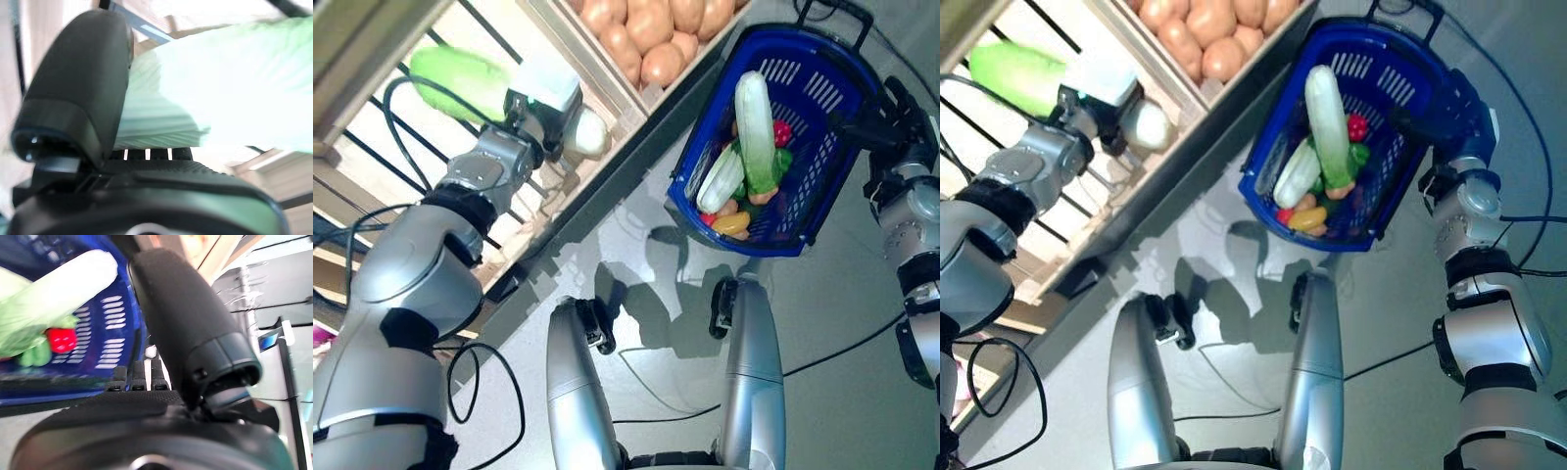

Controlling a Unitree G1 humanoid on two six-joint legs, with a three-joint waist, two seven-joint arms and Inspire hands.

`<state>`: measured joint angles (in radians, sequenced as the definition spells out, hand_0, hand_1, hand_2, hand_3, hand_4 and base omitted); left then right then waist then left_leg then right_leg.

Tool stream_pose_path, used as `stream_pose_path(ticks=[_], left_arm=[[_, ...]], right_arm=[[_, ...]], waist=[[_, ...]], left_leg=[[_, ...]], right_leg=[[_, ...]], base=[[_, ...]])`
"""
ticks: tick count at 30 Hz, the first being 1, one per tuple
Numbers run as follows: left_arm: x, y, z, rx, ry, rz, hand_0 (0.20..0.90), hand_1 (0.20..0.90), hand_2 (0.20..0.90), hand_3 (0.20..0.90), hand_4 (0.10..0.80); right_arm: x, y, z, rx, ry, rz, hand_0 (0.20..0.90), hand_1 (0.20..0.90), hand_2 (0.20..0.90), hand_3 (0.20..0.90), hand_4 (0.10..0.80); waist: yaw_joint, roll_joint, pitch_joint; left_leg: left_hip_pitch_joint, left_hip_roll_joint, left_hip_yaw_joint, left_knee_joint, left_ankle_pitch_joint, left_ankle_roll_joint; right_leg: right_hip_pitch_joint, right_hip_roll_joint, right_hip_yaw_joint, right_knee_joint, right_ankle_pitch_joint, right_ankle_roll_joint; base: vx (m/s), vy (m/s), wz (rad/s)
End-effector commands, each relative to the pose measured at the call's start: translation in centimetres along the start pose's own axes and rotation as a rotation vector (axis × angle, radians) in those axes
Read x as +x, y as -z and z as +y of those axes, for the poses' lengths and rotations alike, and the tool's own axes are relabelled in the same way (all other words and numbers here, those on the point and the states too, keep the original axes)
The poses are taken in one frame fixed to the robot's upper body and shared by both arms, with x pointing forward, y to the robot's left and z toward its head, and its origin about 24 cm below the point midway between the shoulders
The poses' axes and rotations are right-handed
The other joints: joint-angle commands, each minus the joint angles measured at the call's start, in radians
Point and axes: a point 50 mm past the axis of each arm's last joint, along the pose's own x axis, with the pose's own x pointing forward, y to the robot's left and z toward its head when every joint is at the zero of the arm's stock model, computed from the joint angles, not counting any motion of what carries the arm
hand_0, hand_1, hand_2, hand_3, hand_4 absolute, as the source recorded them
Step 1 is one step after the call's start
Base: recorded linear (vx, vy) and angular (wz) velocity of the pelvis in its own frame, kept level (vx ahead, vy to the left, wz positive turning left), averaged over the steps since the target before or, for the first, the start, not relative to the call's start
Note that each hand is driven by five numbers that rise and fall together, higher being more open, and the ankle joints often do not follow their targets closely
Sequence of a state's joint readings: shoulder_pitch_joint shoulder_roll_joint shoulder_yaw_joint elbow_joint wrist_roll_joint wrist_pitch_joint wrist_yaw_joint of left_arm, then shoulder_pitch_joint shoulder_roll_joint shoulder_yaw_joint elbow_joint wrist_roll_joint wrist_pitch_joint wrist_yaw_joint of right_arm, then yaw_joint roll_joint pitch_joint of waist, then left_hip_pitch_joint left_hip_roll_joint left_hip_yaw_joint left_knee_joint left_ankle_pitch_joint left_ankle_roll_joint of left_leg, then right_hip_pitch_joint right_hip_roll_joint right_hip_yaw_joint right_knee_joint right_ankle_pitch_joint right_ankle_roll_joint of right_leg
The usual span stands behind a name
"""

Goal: Put vegetables into the basket

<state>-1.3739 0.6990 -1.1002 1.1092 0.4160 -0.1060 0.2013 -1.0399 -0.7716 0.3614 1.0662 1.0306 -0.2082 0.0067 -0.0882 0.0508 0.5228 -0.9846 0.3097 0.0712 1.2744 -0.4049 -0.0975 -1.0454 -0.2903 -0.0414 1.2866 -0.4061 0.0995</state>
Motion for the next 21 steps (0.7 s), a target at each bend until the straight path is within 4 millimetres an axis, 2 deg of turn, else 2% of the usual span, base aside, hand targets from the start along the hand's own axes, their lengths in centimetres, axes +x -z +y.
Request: stream_pose_path(ticks=[1,6,7,11,13,14,16,17,21], left_arm=[[-1.0,4.4,4.8,-0.158,-0.268,0.090,0.300,0.300,0.300,0.300,0.400],[-2.1,3.7,2.3,-0.365,-0.286,0.017,0.300,0.300,0.300,0.300,0.400],[-2.2,3.7,2.1,-0.380,-0.287,0.014,0.300,0.300,0.300,0.300,0.400],[-3.6,2.9,-0.6,-0.612,-0.303,-0.019,0.300,0.300,0.300,0.300,0.400],[-3.9,2.6,-1.1,-0.647,-0.301,-0.027,0.300,0.300,0.300,0.300,0.400],[-4.7,1.5,-2.6,-0.754,-0.300,-0.055,0.300,0.300,0.300,0.300,0.400],[-5.0,0.8,-3.4,-0.802,-0.290,-0.063,0.300,0.300,0.300,0.300,0.400],[-5.7,-0.6,-4.6,-0.901,-0.276,-0.080,0.300,0.300,0.300,0.300,0.400],[-7.4,-2.6,-6.3,-1.112,-0.252,-0.137,0.300,0.300,0.300,0.300,0.400]], right_arm=[[-0.3,-2.5,2.4,0.118,-0.138,-0.228,0.900,0.900,0.900,0.900,0.800],[-1.7,1.3,3.9,0.073,-0.221,-0.130,0.900,0.900,0.900,0.900,0.800],[-1.9,1.6,4.0,0.072,-0.225,-0.122,0.900,0.900,0.900,0.900,0.800],[-4.0,5.6,4.9,0.115,-0.269,-0.024,0.900,0.900,0.900,0.900,0.800],[-4.5,6.3,5.2,0.115,-0.276,-0.006,0.900,0.900,0.900,0.900,0.800],[-5.7,8.0,6.2,0.120,-0.304,0.038,0.900,0.900,0.900,0.900,0.800],[-6.4,8.8,6.8,0.115,-0.322,0.060,0.900,0.900,0.900,0.900,0.800],[-7.8,10.0,7.6,0.094,-0.378,0.091,0.900,0.900,0.900,0.900,0.800],[-10.4,11.6,8.5,0.045,-0.553,0.141,0.900,0.900,0.900,0.900,0.800]], waist=[[-0.019,-0.028,-0.052],[-0.007,-0.029,-0.122],[-0.007,-0.029,-0.126],[0.010,-0.042,-0.188],[0.013,-0.043,-0.199],[0.028,-0.052,-0.240],[0.032,-0.056,-0.261],[0.039,-0.060,-0.301],[0.050,-0.067,-0.373]], left_leg=[[0.098,0.001,0.019,-0.125,0.005,-0.015],[0.301,-0.023,0.046,-0.309,0.061,-0.011],[0.316,-0.025,0.049,-0.322,0.066,-0.011],[0.479,-0.044,0.068,-0.471,0.115,0.005],[0.507,-0.050,0.069,-0.499,0.122,0.007],[0.586,-0.068,0.075,-0.598,0.171,0.023],[0.637,-0.078,0.077,-0.649,0.185,0.025],[0.714,-0.090,0.092,-0.729,0.208,0.025],[0.852,-0.111,0.116,-0.885,0.263,0.019]], right_leg=[[0.155,-0.057,-0.002,-0.157,0.076,-0.002],[0.333,-0.049,-0.023,-0.279,0.093,-0.019],[0.346,-0.049,-0.025,-0.289,0.095,-0.020],[0.505,-0.041,-0.058,-0.397,0.114,-0.028],[0.532,-0.040,-0.065,-0.420,0.118,-0.026],[0.614,-0.031,-0.092,-0.514,0.161,-0.030],[0.666,-0.024,-0.106,-0.564,0.171,-0.026],[0.750,-0.006,-0.127,-0.657,0.190,-0.020],[0.906,0.037,-0.162,-0.849,0.235,-0.008]], base=[[0.049,0.043,-0.02],[0.109,0.056,0.03],[0.109,0.037,0.05],[0.108,0.010,0.04],[0.064,-0.013,-0.01],[0.088,-0.025,-0.05],[0.184,-0.025,-0.13],[0.239,-0.019,0.00],[0.205,-0.005,0.10]])
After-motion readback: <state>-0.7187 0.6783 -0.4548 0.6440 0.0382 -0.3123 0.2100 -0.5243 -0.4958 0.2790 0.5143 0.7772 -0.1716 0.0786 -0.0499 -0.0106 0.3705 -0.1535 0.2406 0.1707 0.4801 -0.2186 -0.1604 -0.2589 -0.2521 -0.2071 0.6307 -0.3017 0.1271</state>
